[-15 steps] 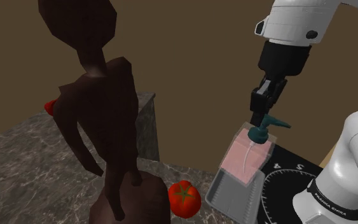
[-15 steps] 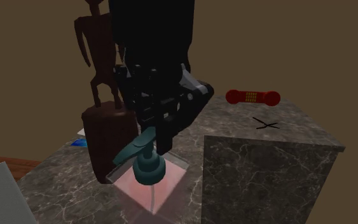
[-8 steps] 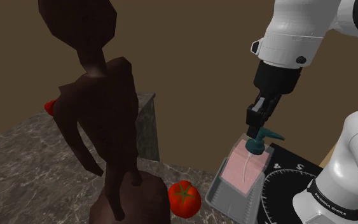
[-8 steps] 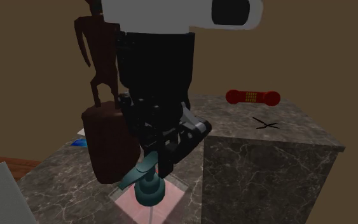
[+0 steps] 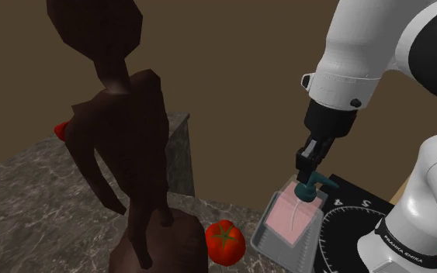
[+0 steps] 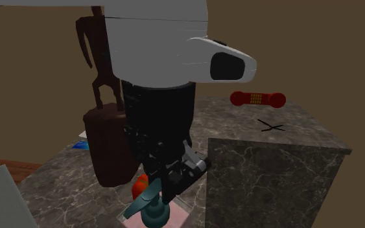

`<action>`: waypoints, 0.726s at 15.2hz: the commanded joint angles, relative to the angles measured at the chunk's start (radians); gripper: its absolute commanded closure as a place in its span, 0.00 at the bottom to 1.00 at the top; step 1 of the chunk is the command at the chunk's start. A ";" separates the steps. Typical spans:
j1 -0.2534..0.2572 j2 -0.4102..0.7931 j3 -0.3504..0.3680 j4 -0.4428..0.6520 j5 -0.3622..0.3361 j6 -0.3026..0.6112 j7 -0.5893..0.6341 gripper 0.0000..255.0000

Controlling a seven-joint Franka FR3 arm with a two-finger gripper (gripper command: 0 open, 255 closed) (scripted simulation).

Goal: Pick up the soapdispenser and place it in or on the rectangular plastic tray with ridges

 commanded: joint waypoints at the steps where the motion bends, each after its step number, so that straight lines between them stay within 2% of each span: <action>1: 0.002 0.006 0.007 -0.024 0.007 0.030 -0.003 1.00; 4: 0.008 0.013 0.021 -0.069 0.021 0.082 -0.007 1.00; 11: 0.008 0.013 0.021 -0.069 0.021 0.082 -0.007 1.00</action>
